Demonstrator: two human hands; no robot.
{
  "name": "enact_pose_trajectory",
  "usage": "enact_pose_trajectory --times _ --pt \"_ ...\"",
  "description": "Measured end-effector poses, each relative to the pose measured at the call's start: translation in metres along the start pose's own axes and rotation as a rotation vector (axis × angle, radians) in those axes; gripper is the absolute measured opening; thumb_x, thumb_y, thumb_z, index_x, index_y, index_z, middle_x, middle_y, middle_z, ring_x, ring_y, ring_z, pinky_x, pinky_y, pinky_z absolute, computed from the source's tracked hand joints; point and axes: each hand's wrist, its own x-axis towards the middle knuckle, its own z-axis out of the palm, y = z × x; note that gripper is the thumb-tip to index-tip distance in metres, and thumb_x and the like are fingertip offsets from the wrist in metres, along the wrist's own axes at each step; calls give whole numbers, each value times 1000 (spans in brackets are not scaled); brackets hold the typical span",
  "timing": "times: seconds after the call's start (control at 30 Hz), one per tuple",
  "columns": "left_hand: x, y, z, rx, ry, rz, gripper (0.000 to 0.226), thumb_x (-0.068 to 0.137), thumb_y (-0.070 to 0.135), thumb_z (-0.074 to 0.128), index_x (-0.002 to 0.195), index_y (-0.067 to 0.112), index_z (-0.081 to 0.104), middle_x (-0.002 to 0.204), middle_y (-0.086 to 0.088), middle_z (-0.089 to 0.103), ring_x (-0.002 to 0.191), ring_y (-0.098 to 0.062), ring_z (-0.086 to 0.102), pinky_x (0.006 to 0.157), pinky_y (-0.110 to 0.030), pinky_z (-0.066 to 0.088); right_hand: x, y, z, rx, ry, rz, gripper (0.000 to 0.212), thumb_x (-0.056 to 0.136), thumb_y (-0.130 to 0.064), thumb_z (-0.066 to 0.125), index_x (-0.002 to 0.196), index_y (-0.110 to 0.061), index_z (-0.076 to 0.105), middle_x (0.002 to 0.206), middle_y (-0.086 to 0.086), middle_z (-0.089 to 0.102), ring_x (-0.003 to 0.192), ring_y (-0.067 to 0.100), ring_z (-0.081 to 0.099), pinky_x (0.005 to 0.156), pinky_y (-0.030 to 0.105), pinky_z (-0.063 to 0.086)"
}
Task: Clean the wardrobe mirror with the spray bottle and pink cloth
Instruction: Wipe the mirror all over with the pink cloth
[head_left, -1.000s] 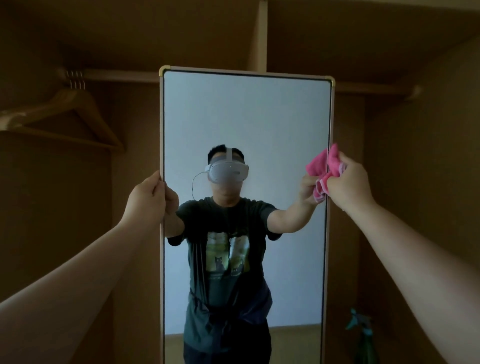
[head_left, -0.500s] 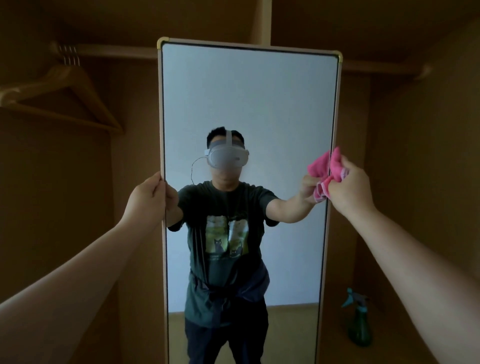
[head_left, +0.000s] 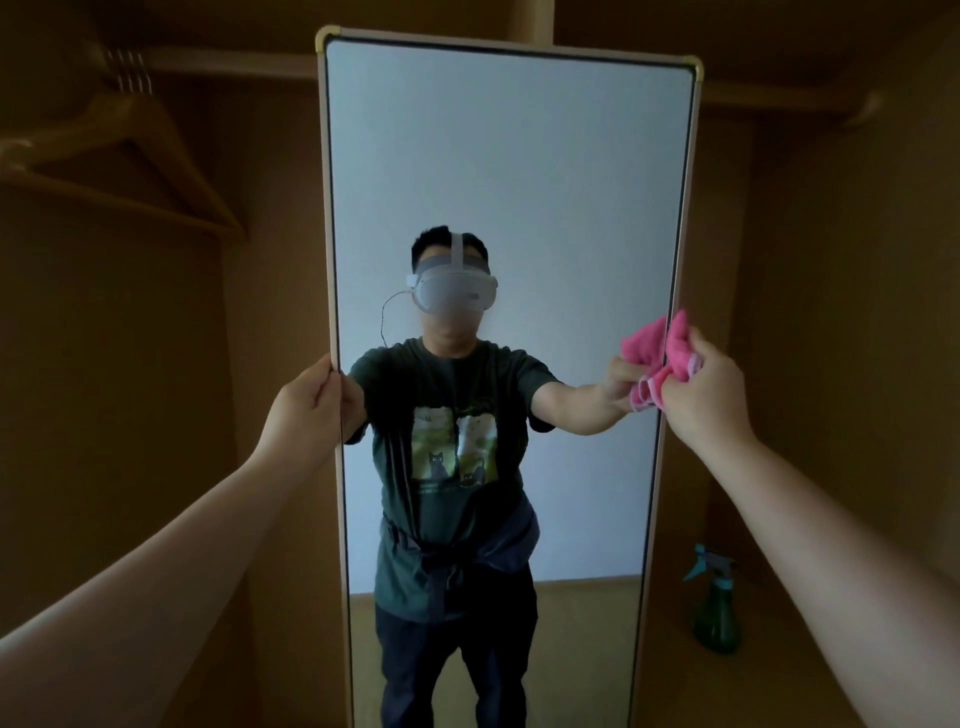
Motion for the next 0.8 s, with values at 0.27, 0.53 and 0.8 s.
enact_pose_trajectory --times 0.27,0.53,0.8 --pt "-13 -18 1 -30 -51 7 41 103 21 37 71 37 57 71 21 64 63 6 60 53 -5 45 -13 17 7 -38 -32 33 62 86 1 63 143 -17 45 114 14 65 110 28 60 101 42 48" --pt "-24 -26 -2 -9 -104 -36 47 103 27 36 75 57 58 78 24 64 75 2 62 56 -11 49 -29 26 14 -38 -24 25 49 87 2 63 134 -7 52 104 10 63 104 22 60 100 30 44" --pt "-37 -35 0 0 -121 -100 36 103 26 39 73 41 55 74 23 65 72 7 61 58 -13 44 -42 35 12 5 -69 91 47 88 6 56 132 -10 55 109 13 66 98 27 62 76 17 42"
